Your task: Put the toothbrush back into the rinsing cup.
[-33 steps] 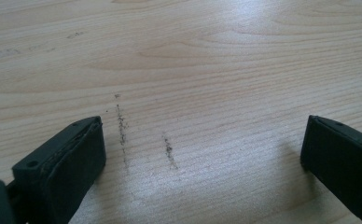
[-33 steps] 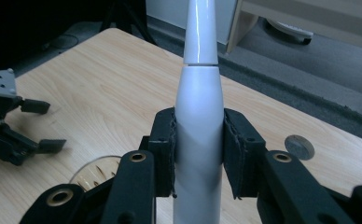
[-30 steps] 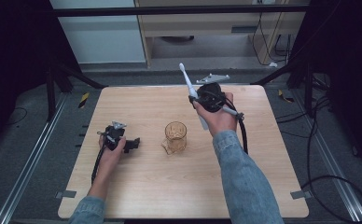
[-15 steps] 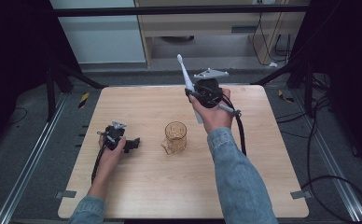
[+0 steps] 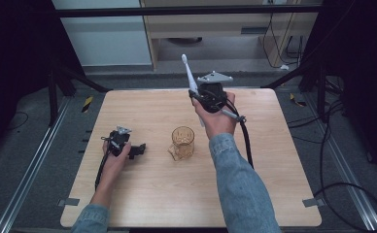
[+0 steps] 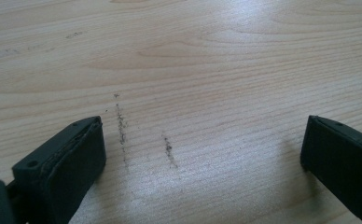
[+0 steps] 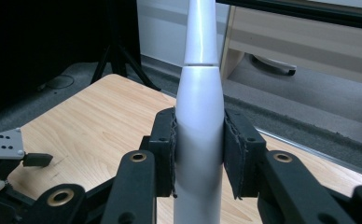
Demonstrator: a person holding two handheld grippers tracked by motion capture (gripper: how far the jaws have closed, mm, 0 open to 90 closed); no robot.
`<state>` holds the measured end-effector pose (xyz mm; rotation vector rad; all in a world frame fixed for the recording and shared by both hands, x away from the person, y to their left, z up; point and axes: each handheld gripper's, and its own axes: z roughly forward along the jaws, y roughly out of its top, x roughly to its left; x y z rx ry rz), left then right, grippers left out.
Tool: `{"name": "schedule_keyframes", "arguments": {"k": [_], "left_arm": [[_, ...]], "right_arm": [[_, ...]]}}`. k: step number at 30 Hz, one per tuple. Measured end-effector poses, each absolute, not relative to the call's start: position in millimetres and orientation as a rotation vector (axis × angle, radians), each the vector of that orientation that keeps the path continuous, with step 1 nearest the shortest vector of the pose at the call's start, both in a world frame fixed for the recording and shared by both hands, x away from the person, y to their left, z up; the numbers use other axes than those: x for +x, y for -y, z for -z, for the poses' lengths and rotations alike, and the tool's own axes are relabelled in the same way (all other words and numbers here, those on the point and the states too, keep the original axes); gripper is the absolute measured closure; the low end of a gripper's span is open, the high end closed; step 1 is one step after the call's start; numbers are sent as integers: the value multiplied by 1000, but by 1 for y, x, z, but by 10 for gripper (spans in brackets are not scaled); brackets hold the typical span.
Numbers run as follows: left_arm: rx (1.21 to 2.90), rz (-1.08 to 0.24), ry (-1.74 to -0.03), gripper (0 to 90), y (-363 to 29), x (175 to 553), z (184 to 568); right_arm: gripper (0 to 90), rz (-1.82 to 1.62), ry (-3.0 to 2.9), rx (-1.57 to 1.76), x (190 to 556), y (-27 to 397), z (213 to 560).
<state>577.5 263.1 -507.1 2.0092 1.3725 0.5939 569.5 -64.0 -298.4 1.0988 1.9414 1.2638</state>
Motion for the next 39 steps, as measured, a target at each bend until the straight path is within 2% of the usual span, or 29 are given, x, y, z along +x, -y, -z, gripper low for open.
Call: {"name": "schedule_keyframes", "arguments": {"k": [15, 39], "left_arm": [[2010, -594, -1371, 0, -263, 578, 507], [2012, -592, -1368, 0, -263, 578, 507]], "right_arm": [[668, -1318, -1935, 1092, 571, 45, 306], [668, -1381, -1947, 1106, 572, 18, 341]]}}
